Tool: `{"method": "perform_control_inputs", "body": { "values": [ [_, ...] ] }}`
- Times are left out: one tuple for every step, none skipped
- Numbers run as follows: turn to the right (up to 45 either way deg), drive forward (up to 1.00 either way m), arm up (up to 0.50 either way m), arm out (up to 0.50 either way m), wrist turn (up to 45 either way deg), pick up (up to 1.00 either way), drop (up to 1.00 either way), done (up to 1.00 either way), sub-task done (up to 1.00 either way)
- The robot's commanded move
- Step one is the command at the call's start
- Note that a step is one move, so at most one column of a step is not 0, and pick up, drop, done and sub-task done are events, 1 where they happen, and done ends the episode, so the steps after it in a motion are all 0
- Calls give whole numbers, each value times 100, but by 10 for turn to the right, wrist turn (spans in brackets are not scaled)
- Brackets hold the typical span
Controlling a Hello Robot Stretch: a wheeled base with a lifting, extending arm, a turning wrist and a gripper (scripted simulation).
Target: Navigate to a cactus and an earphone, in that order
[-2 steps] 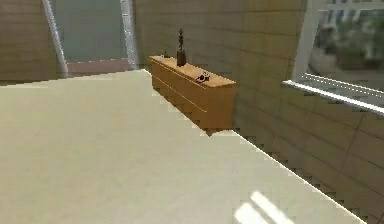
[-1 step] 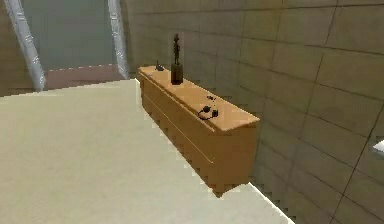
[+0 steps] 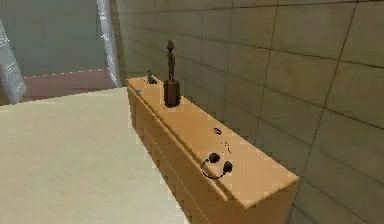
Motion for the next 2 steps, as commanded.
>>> {"method": "perform_control_inputs", "body": {
  "values": [
    [120,0,0,0,0,0,0,0,0],
    [0,0,0,0,0,0,0,100,0]
  ]
}}
